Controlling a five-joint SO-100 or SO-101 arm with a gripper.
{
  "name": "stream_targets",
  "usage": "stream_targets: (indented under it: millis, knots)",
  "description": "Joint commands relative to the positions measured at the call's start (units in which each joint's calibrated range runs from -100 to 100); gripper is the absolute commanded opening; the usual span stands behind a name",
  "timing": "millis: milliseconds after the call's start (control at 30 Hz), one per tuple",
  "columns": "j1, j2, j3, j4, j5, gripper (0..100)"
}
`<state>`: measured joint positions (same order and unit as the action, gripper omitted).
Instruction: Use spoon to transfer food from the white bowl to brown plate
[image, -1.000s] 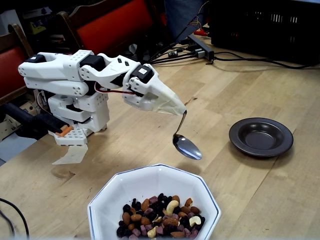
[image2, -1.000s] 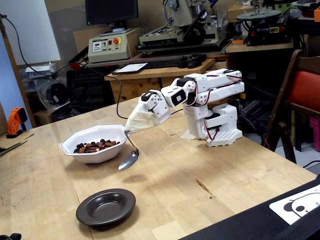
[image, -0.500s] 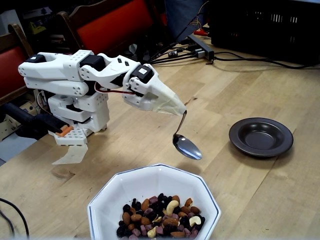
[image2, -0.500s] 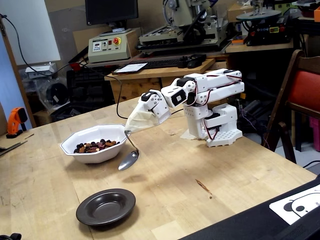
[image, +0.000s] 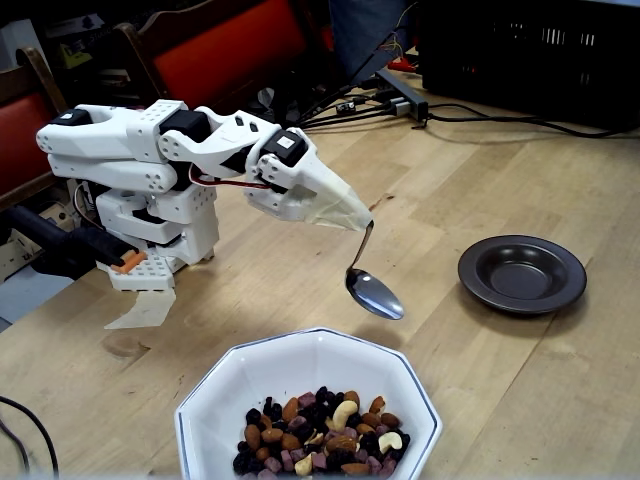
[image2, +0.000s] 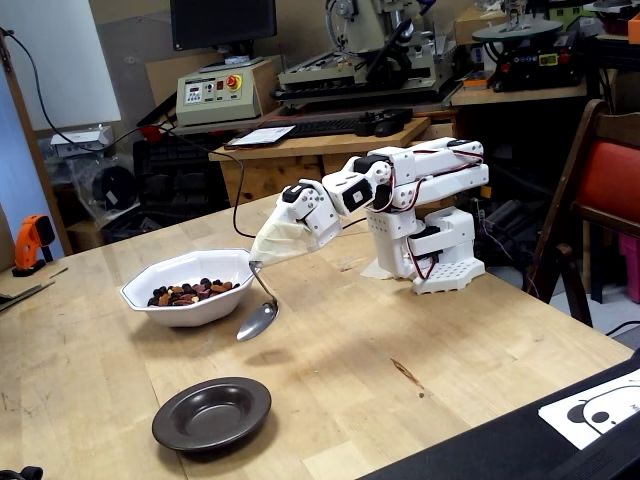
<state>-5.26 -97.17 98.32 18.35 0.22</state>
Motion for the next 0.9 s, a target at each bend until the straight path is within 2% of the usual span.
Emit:
stream_targets:
  millis: [0,867]
  knots:
    - [0.22,0.25,0.27,0.07,0.05,2]
    - [-0.23,0.25,0.27,0.07,0.0,2]
